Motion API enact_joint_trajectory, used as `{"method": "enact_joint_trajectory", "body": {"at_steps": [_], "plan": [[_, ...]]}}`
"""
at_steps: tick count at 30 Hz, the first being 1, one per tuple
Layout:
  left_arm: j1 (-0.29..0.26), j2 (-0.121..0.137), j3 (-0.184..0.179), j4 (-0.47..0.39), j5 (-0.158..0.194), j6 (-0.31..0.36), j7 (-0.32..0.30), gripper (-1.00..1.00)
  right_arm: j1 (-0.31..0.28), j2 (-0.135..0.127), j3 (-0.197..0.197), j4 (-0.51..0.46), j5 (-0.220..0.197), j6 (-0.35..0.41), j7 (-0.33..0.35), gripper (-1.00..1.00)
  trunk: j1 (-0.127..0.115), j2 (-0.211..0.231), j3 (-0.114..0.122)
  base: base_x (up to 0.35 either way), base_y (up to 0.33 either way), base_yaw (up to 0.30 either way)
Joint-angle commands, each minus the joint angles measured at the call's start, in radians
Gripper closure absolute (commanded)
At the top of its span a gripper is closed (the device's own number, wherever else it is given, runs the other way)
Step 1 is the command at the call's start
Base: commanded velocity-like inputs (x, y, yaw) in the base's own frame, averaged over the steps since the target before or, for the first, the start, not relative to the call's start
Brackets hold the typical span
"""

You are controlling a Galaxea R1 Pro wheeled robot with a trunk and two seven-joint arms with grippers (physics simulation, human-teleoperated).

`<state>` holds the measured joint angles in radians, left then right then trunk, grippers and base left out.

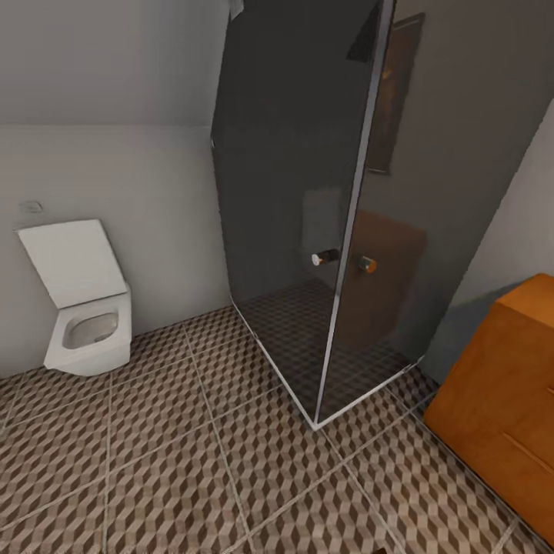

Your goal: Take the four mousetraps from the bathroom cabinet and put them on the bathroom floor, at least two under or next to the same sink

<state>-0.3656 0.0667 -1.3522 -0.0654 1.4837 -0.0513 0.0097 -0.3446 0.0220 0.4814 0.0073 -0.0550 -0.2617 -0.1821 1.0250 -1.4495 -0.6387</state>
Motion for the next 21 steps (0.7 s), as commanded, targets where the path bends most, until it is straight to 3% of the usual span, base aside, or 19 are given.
{"method": "enact_joint_trajectory", "body": {"at_steps": [1, 21], "plan": [[0.0, 0.001, -0.009, -0.002, 0.007, -0.002, 0.004, 1.0, -0.001, 0.001, 0.008, 0.001, -0.008, -0.003, 0.0, 1.0, 0.0, 0.0, -0.001, 0.0, 0.0, 0.286], [0.0, 0.0, -0.01, -0.002, 0.007, -0.002, 0.004, 1.0, -0.001, 0.007, 0.008, -0.003, -0.007, 0.005, -0.014, 1.0, 0.0, 0.0, -0.006, 0.0, 0.0, 0.287]]}}
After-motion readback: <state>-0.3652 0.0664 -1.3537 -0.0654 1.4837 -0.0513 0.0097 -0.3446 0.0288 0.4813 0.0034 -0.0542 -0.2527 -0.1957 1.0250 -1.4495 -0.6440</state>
